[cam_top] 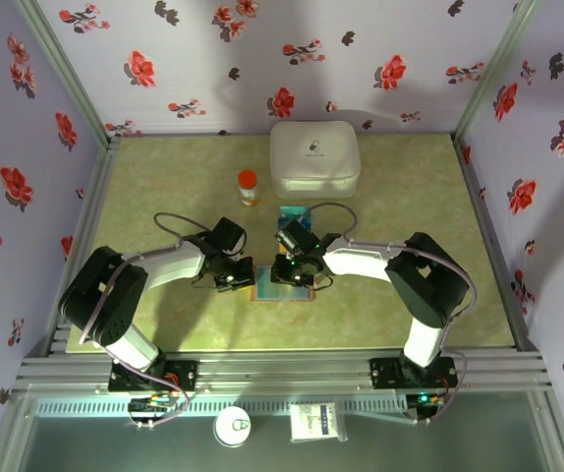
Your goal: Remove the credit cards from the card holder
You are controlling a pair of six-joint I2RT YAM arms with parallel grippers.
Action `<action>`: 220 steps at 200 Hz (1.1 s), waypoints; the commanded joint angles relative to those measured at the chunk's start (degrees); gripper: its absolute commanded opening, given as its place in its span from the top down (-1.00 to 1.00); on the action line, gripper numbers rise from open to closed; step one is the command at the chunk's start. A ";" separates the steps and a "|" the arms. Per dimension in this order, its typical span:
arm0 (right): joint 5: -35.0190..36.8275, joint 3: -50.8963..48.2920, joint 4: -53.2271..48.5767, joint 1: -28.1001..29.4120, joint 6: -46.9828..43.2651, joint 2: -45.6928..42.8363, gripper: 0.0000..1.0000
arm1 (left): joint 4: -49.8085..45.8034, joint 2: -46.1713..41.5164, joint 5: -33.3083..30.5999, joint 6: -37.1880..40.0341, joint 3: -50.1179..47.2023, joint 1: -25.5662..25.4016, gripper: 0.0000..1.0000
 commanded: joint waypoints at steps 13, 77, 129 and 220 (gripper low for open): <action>-0.62 -1.83 2.30 0.20 -0.15 -0.16 0.49 | -4.98 -3.61 -2.09 0.89 2.51 0.59 1.00; -1.47 -3.94 5.10 -0.21 0.37 -0.27 0.51 | -1.91 -5.24 2.53 -3.22 4.10 -0.26 0.80; -1.56 -4.26 4.97 -0.41 0.21 -0.69 0.51 | 1.28 -2.09 3.31 -4.60 3.39 -1.52 0.67; -1.90 -4.61 5.36 -0.48 0.53 -0.50 0.51 | 5.37 1.09 4.90 -6.12 1.45 -2.05 0.67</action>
